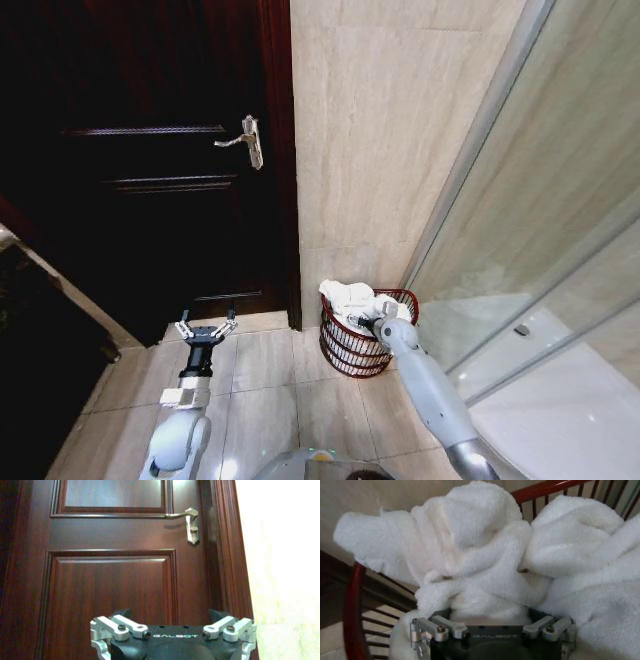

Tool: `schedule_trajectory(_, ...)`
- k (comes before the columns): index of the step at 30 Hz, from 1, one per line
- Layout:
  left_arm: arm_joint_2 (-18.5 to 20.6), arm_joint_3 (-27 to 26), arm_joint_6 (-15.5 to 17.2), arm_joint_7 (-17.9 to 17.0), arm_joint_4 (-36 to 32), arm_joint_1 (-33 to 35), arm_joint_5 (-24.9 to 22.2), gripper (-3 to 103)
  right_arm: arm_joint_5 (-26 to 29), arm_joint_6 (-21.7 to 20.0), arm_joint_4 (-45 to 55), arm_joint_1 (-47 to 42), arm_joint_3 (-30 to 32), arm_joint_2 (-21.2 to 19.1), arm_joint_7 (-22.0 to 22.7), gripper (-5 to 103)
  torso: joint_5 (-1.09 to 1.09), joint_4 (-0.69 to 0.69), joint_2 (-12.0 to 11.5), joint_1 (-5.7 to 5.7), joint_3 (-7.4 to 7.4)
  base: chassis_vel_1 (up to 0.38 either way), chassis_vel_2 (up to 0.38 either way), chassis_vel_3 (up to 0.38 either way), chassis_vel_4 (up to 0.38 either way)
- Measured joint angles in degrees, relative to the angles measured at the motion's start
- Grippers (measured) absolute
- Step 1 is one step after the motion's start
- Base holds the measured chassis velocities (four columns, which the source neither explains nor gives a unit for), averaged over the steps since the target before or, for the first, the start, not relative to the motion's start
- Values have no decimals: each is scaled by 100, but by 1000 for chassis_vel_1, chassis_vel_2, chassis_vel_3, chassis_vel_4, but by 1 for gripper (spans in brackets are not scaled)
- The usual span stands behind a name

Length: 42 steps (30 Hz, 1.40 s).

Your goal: Discard the used towel into the hamper.

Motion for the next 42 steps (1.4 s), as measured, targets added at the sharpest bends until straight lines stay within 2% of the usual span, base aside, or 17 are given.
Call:
schedule_trajectory(5, 19, -39, -31, -3, 43, 18, -38, 100, -90, 1, 102, 13, 27, -47, -23, 100, 2, 1, -1, 0, 1, 0, 0, 0, 0)
schedule_trajectory(12, 37, 36, -16, -5, 55, -60, -85, 100, -176, 107, 1457, -531, 118, -395, 333, 100, 1, -2, 0, 0, 0, 0, 0, 0, 0)
schedule_trajectory(16, 6, 189, 37, -19, 55, -73, -88, 100, -714, 517, 2631, -1147, 260, -538, 217, 100, 1, 0, 0, 0, 0, 0, 0, 0, 0)
schedule_trajectory(18, 1, 205, 48, -22, 55, -74, -93, 100, -803, 578, 2743, -1216, 274, -539, 171, 100, 1, 0, 0, 0, 0, 0, 0, 0, 0)
schedule_trajectory(19, -22, 292, 115, -37, 62, -77, -132, 100, -1473, 1119, 3267, -1667, 365, -494, -161, 100, 1, 1, 0, 0, 0, 0, 0, 0, 0)
schedule_trajectory(21, -38, 319, 135, -42, 67, -80, -141, 100, -1764, 1356, 3417, -1852, 406, -456, -283, 100, 0, 2, 0, 0, 0, 0, 0, 0, 0)
schedule_trajectory(22, -59, 350, 164, -44, 68, -80, -154, 100, -2124, 1660, 3570, -2100, 471, -397, -472, 100, 1, -1, 0, 0, 0, 0, 0, 0, 0)
schedule_trajectory(23, -79, 402, 228, -48, 66, -72, -202, 100, -2713, 2218, 3775, -2553, 644, -264, -767, 100, 1, -2, 0, 0, 0, 0, 0, 0, 0)
schedule_trajectory(24, -79, 402, 228, -48, 66, -72, -202, 100, -2713, 2218, 3775, -2553, 644, -264, -767, 100, 1, -2, 0, 0, 0, 0, 0, 0, 0)
schedule_trajectory(27, -96, 460, 360, -43, 32, -8, -277, 100, -3787, 3527, 3880, -3311, 977, 124, -967, 100, 2, -2, 0, 0, 0, 0, 0, 0, 0)
schedule_trajectory(28, -96, 460, 360, -43, 32, -8, -277, 100, -3787, 3527, 3880, -3311, 977, 124, -967, 100, 2, -2, 0, 0, 0, 0, 0, 0, 0)
schedule_trajectory(29, -93, 474, 378, -39, 24, 8, -282, 100, -3945, 3782, 3873, -3409, 1021, 180, -935, 100, 2, -1, 0, 0, -1, 0, 0, 0, 0)
schedule_trajectory(30, -50, 551, 429, 7, -7, 70, -360, 100, -4260, 4480, 3861, -3732, 1132, 268, -726, 100, 1, -1, 0, 0, -1, 0, 0, 0, 0)
schedule_trajectory(32, -25, 580, 440, 18, -13, 84, -409, 100, -4297, 4664, 3866, -3840, 1149, 266, -622, 100, 1, -1, 1, 0, 0, 0, 0, 0, 0)
schedule_trajectory(34, 20, 664, 457, 40, -21, 97, -511, 100, -4391, 5146, 3911, -4225, 1208, 230, -339, 100, 0, -2, 35, 14, 20, 0, 0, 0, 0)
schedule_trajectory(37, 73, 757, 458, 51, -3, 67, -544, 100, -4505, 5404, 3933, -4541, 1323, 305, -252, 100, 2, -4, 109, 43, 64, 0, 0, 0, 0)
schedule_trajectory(42, 73, 859, 458, 58, 59, -8, -539, 100, -4503, 5473, 3992, -4760, 1397, 226, -159, 100, 1, -3, 212, 84, 126, 0, 0, 0, 0)
